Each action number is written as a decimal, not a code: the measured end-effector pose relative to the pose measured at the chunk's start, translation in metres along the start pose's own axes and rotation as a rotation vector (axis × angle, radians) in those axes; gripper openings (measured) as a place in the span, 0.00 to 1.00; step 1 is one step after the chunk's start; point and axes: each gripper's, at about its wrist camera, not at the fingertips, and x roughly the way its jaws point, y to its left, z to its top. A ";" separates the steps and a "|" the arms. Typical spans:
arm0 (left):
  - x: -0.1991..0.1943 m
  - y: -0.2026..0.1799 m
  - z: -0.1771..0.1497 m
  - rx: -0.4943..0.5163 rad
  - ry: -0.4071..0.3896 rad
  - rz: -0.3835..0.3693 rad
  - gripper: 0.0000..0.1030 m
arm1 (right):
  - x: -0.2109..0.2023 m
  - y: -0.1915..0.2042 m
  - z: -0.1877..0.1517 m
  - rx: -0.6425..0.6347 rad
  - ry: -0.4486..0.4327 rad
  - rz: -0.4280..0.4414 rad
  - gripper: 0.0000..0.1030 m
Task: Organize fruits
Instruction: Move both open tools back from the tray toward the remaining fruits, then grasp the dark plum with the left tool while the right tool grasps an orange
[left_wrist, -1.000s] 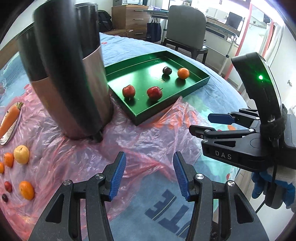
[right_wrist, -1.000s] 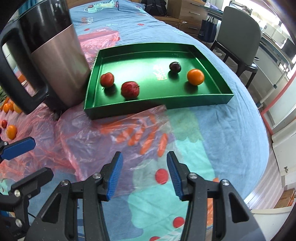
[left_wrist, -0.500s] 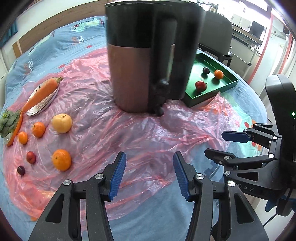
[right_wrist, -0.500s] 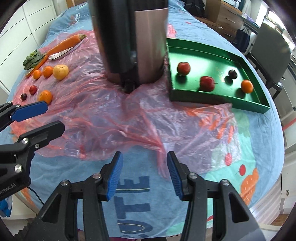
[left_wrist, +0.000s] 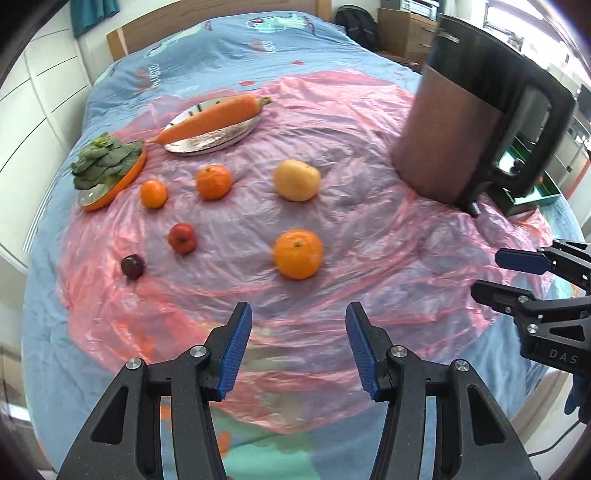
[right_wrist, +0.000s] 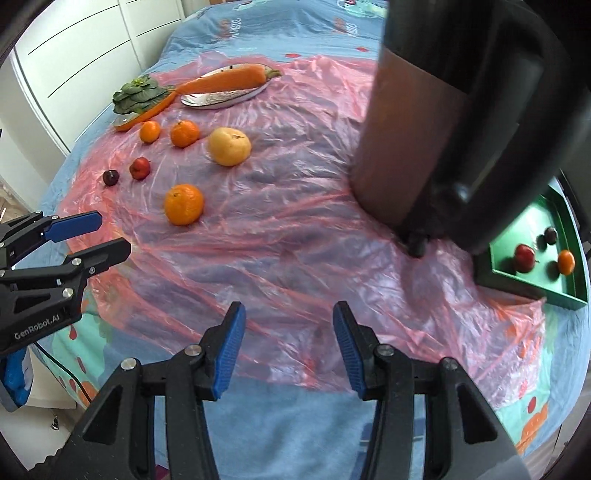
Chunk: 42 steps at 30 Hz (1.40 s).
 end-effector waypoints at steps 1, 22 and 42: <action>0.002 0.013 0.001 -0.020 0.000 0.017 0.46 | 0.004 0.008 0.004 -0.011 -0.003 0.012 0.56; 0.069 0.182 0.027 -0.317 0.008 0.088 0.46 | 0.085 0.091 0.079 -0.089 -0.008 0.125 0.56; 0.105 0.190 0.017 -0.321 0.069 0.071 0.37 | 0.119 0.091 0.085 -0.087 0.041 0.127 0.55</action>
